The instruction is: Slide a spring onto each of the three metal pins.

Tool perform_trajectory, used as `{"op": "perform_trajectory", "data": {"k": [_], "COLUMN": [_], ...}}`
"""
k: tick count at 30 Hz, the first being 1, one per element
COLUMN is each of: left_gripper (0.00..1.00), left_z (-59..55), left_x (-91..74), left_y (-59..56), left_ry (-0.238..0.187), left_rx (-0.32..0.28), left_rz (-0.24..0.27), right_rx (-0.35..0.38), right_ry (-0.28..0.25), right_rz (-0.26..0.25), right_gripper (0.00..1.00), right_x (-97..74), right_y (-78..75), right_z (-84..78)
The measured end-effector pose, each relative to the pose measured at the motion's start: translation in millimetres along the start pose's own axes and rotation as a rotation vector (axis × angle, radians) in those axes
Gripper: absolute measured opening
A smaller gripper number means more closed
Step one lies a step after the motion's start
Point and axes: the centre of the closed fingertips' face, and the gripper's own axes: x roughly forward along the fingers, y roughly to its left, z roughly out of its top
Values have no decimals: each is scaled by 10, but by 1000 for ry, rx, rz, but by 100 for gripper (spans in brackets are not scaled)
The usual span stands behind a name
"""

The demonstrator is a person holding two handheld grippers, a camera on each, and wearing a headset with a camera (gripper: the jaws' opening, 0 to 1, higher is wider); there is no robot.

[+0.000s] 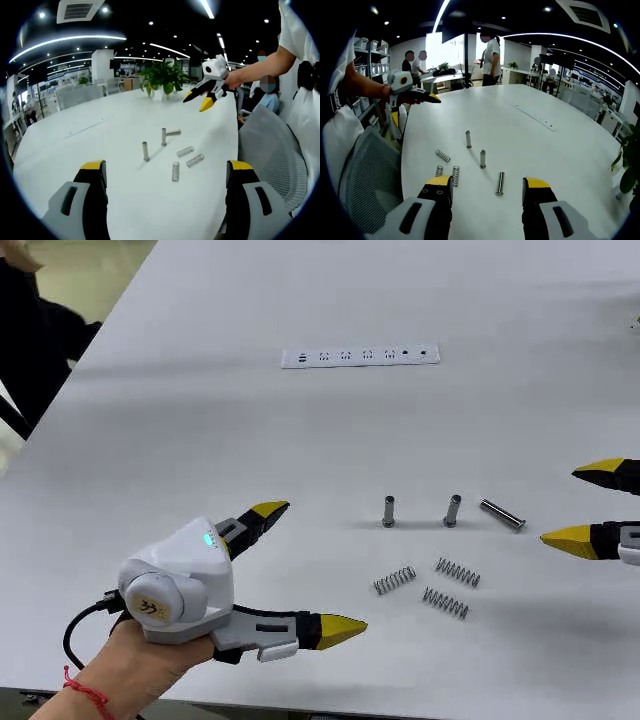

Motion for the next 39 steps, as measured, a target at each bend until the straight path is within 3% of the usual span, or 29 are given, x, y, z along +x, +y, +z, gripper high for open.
{"op": "perform_trajectory", "data": {"k": [23, 30, 39], "left_gripper": [99, 99, 98], "left_z": [-10, -10, -30], "left_x": [13, 23, 39], "left_y": [30, 30, 46], "left_ry": [-19, -25, -28], "left_rx": [-36, -47, -58], "left_rz": [6, 3, 1], "right_rx": [6, 14, 5], "right_ry": [93, 196, 253], "right_rz": [65, 74, 94], "right_gripper": [41, 33, 28], "right_x": [481, 618, 771], "right_y": [-117, -180, -199], "right_z": [24, -71, -116]}}
